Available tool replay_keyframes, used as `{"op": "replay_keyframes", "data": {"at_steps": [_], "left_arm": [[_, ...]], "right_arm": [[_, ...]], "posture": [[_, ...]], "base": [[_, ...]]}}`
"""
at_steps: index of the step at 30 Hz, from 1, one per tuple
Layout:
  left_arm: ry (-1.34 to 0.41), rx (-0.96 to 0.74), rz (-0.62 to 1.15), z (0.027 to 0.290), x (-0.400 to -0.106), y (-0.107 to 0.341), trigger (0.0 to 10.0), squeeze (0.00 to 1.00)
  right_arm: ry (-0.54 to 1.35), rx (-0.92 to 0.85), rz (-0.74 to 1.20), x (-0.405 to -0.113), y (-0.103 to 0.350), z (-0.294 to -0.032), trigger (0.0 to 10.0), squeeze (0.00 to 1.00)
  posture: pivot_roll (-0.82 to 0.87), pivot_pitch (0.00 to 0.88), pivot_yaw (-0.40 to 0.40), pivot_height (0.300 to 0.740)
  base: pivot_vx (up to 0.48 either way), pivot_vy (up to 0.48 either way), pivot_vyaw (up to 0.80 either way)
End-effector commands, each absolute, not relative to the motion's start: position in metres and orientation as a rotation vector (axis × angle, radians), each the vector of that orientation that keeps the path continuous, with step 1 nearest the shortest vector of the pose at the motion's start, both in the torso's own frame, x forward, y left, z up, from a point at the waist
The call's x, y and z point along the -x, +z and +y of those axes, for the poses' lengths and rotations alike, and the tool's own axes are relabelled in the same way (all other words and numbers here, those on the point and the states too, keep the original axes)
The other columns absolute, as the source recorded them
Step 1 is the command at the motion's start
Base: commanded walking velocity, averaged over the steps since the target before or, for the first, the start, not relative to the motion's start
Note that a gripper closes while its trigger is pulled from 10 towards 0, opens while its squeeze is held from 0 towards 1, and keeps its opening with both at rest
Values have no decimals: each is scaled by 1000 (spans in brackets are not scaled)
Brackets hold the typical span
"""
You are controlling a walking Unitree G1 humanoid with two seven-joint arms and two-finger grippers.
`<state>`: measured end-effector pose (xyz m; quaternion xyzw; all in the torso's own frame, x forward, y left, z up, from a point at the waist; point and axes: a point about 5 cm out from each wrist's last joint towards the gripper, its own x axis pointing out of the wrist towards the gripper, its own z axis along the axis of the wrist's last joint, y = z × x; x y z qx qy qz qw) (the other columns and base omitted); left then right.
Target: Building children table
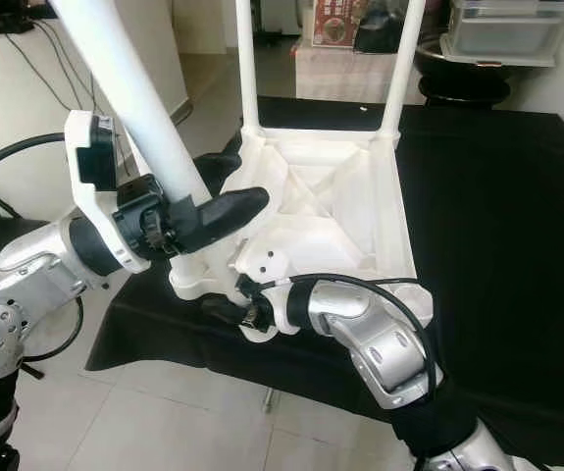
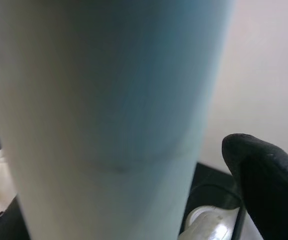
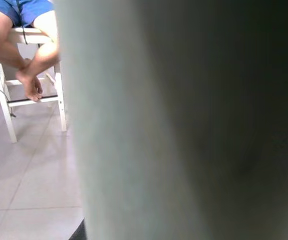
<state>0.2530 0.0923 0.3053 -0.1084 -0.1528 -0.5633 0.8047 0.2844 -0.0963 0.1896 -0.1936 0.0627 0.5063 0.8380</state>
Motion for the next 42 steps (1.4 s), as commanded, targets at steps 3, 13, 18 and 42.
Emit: {"op": "replay_keyframes", "data": {"at_steps": [3,13,18,42], "left_arm": [[-1188,170,-359,89,-252,313,0,0],[-1178,127,-370,87,-250,313,0,0],[-1172,120,-372,87,-250,312,0,0],[-1181,140,-391,80,-249,313,0,0]], "right_arm": [[1129,451,119,-280,188,-87,0,0],[1091,442,112,-286,187,-87,0,0],[1072,372,54,-292,196,-86,10000,0],[1213,326,20,-292,216,-53,0,0]], "posture": [[-67,39,56,740],[-65,37,49,740],[-61,38,45,740],[-52,43,28,740]], "base": [[0,0,0],[0,0,0],[0,0,0],[0,0,0]]}}
